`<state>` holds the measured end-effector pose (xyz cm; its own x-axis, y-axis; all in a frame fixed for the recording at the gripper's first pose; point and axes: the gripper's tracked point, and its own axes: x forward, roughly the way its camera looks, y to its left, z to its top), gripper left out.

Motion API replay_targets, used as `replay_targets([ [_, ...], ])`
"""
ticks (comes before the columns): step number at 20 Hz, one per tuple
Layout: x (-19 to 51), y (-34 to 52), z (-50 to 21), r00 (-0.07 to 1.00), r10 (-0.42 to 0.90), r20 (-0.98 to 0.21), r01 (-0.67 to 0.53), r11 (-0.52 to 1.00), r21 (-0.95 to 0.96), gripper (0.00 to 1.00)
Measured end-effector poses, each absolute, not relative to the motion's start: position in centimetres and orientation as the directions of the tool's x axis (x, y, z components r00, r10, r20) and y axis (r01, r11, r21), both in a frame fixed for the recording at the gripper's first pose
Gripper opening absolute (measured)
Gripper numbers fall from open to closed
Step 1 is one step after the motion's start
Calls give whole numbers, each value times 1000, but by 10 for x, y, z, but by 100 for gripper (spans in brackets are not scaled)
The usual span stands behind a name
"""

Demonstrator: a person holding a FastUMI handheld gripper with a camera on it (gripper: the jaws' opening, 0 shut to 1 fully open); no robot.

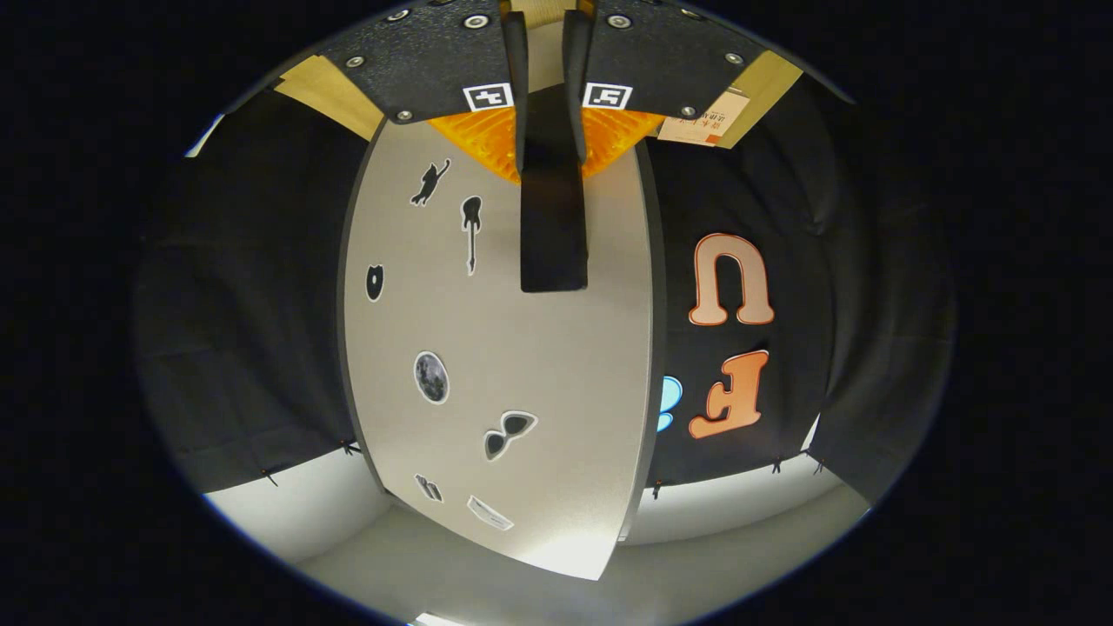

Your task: Open the shoe cabinet door, grab the shoes and put them into the shoe cabinet, then close the shoe cabinet door.

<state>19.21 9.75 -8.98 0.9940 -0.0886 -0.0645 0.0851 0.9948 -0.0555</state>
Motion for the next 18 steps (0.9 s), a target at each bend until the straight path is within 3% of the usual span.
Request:
replay_targets([
  [18, 188, 87, -85, 992, -113, -62, 110, 992, -54, 14],
])
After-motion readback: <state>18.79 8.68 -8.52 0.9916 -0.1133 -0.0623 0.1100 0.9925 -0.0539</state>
